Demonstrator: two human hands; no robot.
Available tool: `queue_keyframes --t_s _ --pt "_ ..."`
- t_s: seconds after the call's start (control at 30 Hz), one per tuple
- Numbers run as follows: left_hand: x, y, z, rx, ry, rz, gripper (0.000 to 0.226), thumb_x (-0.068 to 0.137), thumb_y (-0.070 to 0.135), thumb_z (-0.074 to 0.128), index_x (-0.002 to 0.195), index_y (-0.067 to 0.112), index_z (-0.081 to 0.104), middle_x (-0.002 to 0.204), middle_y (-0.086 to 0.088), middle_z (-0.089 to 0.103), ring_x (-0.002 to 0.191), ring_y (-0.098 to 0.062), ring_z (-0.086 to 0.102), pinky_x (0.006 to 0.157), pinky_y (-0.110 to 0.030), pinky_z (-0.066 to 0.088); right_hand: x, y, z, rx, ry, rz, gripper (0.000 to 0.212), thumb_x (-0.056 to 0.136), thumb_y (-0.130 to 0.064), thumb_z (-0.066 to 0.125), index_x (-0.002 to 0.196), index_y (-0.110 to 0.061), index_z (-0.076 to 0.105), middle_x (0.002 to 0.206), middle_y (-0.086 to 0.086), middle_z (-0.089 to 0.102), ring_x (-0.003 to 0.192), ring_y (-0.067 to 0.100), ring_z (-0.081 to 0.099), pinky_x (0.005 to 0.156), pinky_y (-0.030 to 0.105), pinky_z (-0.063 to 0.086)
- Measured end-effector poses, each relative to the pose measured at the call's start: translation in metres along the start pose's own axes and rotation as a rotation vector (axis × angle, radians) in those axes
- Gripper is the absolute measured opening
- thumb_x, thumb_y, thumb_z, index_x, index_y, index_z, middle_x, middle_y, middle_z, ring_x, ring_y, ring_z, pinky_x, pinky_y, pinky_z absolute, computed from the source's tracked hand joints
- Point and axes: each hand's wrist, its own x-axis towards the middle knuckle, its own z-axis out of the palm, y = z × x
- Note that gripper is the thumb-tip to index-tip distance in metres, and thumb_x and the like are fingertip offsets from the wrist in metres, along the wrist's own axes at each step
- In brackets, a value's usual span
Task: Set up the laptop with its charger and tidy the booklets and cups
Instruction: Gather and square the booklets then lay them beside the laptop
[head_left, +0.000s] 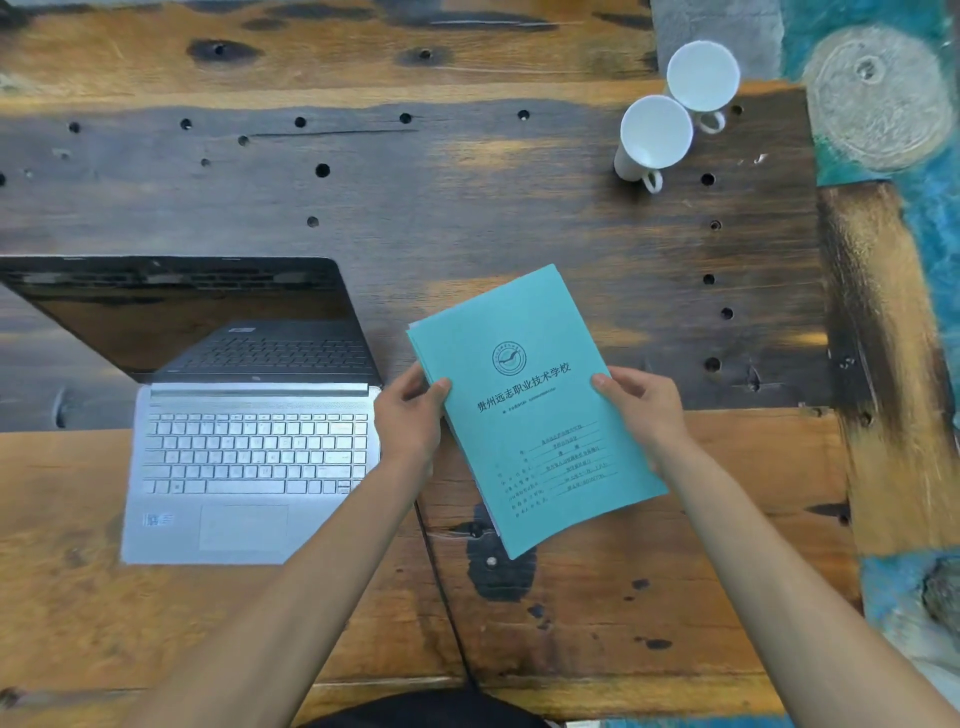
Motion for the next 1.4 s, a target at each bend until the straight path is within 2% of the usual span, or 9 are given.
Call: queue_keyframes --t_s 0.1,0.23,0.37,0.47,0.63,0.93,1.03,1.2,1.4 --pt "-0.001 -0.002 -0.001 0.054 0.011 0.019 0.044 0.090 0.002 0.068 0.090 0.046 0.078 0.093 0.013 0.079 0.085 -0.008 0.076 0.070 -0.020 0.058 0.010 0.009 0.002 -0.049 0.049 -0.010 0.009 0.093 -0.020 0.074 0.100 -0.020 0.080 0.085 -0.006 0.080 0.070 0.009 0.074 0.067 0.029 0.061" --pt "0.009 -0.008 -0.003 0.076 -0.015 -0.004 0.037 0.090 0.004 0.068 0.110 0.034 0.074 0.105 0.009 0.078 0.096 -0.013 0.075 0.078 -0.026 0.059 0.027 0.008 0.001 -0.244 0.084 -0.052 0.013 0.091 -0.025 0.075 0.103 -0.022 0.080 0.093 -0.012 0.078 0.087 0.010 0.074 0.084 0.034 0.058" --pt "0.015 -0.015 -0.002 0.070 -0.018 -0.099 0.044 0.085 0.006 0.076 0.119 0.028 0.058 0.116 -0.001 0.074 0.104 -0.019 0.071 0.086 -0.037 0.059 0.038 -0.004 0.005 -0.310 0.061 -0.048 0.022 0.090 -0.025 0.075 0.110 -0.026 0.065 0.095 -0.015 0.067 0.086 0.002 0.065 0.081 0.031 0.052" --pt "0.023 -0.013 -0.004 0.033 0.025 -0.166 0.052 0.082 0.003 0.079 0.123 0.018 0.050 0.111 -0.004 0.072 0.099 -0.016 0.071 0.084 -0.034 0.056 0.042 -0.007 0.003 -0.295 0.018 -0.014 0.031 0.092 -0.021 0.073 0.117 -0.030 0.059 0.100 -0.010 0.065 0.090 0.005 0.065 0.076 0.029 0.053" --pt "0.028 0.003 -0.010 -0.015 -0.212 -0.207 0.034 0.086 -0.003 0.073 0.118 0.009 0.069 0.107 -0.004 0.078 0.099 -0.022 0.075 0.075 -0.025 0.060 0.042 -0.009 -0.003 -0.259 -0.084 -0.008 0.029 0.095 -0.012 0.068 0.120 -0.027 0.062 0.106 -0.006 0.065 0.093 0.012 0.067 0.068 0.028 0.053" --pt "-0.010 0.032 -0.011 0.019 -0.383 -0.037 0.042 0.088 -0.006 0.069 0.126 0.011 0.062 0.114 -0.003 0.077 0.106 -0.021 0.074 0.085 -0.035 0.062 0.023 -0.014 -0.008 -0.158 -0.125 0.016 0.035 0.092 -0.014 0.074 0.126 -0.015 0.064 0.120 0.002 0.066 0.106 0.017 0.066 0.074 0.025 0.051" --pt "-0.026 0.043 -0.018 0.035 -0.484 0.042 0.049 0.086 -0.007 0.071 0.131 0.010 0.059 0.119 -0.003 0.075 0.112 -0.020 0.071 0.087 -0.033 0.060 0.011 -0.018 -0.021 -0.130 -0.179 0.018 0.051 0.087 -0.018 0.081 0.132 -0.016 0.058 0.125 0.004 0.067 0.109 0.016 0.068 0.076 0.024 0.052" --pt "-0.052 0.057 -0.036 0.048 -0.650 0.136 0.058 0.084 -0.007 0.074 0.135 0.014 0.057 0.130 -0.006 0.070 0.121 -0.024 0.066 0.091 -0.032 0.058 -0.018 -0.037 -0.052 -0.106 -0.289 -0.111 0.099 0.072 -0.025 0.092 0.155 -0.030 0.038 0.145 -0.015 0.054 0.129 0.004 0.053 0.107 0.033 0.042" --pt "-0.080 0.068 -0.054 0.081 -0.741 0.206 0.055 0.083 -0.009 0.074 0.132 0.012 0.058 0.129 -0.008 0.070 0.121 -0.027 0.066 0.092 -0.031 0.057 -0.081 -0.035 -0.072 0.024 -0.231 -0.316 0.037 0.086 -0.011 0.078 0.120 -0.021 0.067 0.116 -0.004 0.076 0.112 0.021 0.071 0.086 0.034 0.062"
